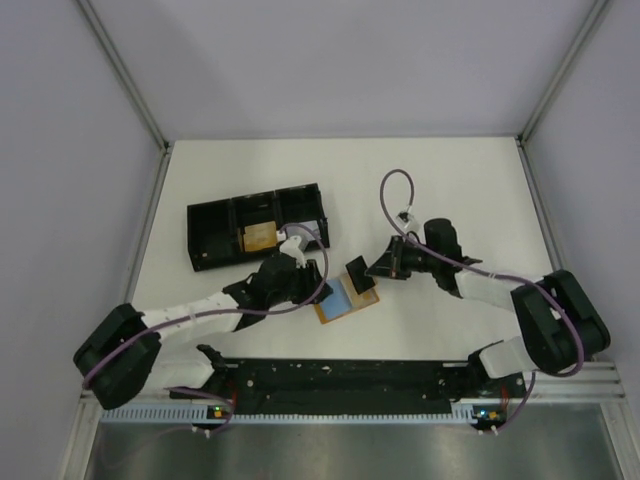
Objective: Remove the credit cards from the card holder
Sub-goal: Remove the credit card from the card holder, then place the credit card in the storage box.
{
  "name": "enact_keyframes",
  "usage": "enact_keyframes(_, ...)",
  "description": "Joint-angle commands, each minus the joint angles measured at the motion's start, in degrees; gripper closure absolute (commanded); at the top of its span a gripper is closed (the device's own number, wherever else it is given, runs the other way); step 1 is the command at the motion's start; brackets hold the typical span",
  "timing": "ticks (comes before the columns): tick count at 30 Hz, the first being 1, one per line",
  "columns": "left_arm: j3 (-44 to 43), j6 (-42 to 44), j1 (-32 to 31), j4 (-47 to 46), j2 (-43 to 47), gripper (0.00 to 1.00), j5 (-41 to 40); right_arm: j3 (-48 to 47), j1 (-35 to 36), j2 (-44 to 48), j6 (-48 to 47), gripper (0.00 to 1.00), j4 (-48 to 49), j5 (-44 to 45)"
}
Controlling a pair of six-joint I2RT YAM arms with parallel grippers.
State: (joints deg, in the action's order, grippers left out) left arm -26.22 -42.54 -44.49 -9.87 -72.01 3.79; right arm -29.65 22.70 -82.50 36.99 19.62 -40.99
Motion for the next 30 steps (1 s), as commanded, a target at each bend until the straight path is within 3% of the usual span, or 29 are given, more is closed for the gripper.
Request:
enact_keyframes(1, -2.9, 10.8, -5.0, 0.5, 8.1, 0.41, -9.0, 0.4, -0.3, 6.2, 4.5, 1.00, -2.5, 2.8)
enact_keyframes(4, -5.0, 18.5, -9.5, 0.9, 10.8, 0.30, -14.7, 0.3, 0.2, 9.2, 7.1, 1.00, -5.5, 5.2)
enact_keyframes(7, -6.8, 28.4, -15.3, -0.4, 11.5, 0.27, -21.5, -0.1, 1.3, 12.3, 9.6, 1.00, -8.9, 8.1)
enact_keyframes(12, -7.1, 47.9, -26.5, -8.7, 8.8, 0.26, -32.5, -0.8, 3.0, 16.5, 13.8, 1.00, -12.9, 11.5)
enact_keyframes(19, -8.5, 65.4, -34.2, -19.5, -0.2, 0.28, -38.6, -2.0, 4.5, 19.8, 16.2, 1.00, -15.7, 13.4)
enact_keyframes(25, -12.3, 70.7, -37.2, -24.4, -9.1, 0.31, -42.9, -2.3, 5.5, 22.5, 17.2, 1.00, -17.0, 14.5)
enact_keyframes(30, -15.1, 74.4, -38.0, -30.8, -15.7, 0.41, -49.3, -2.1, 6.0, 23.9, 18.2, 1.00, -17.3, 15.3)
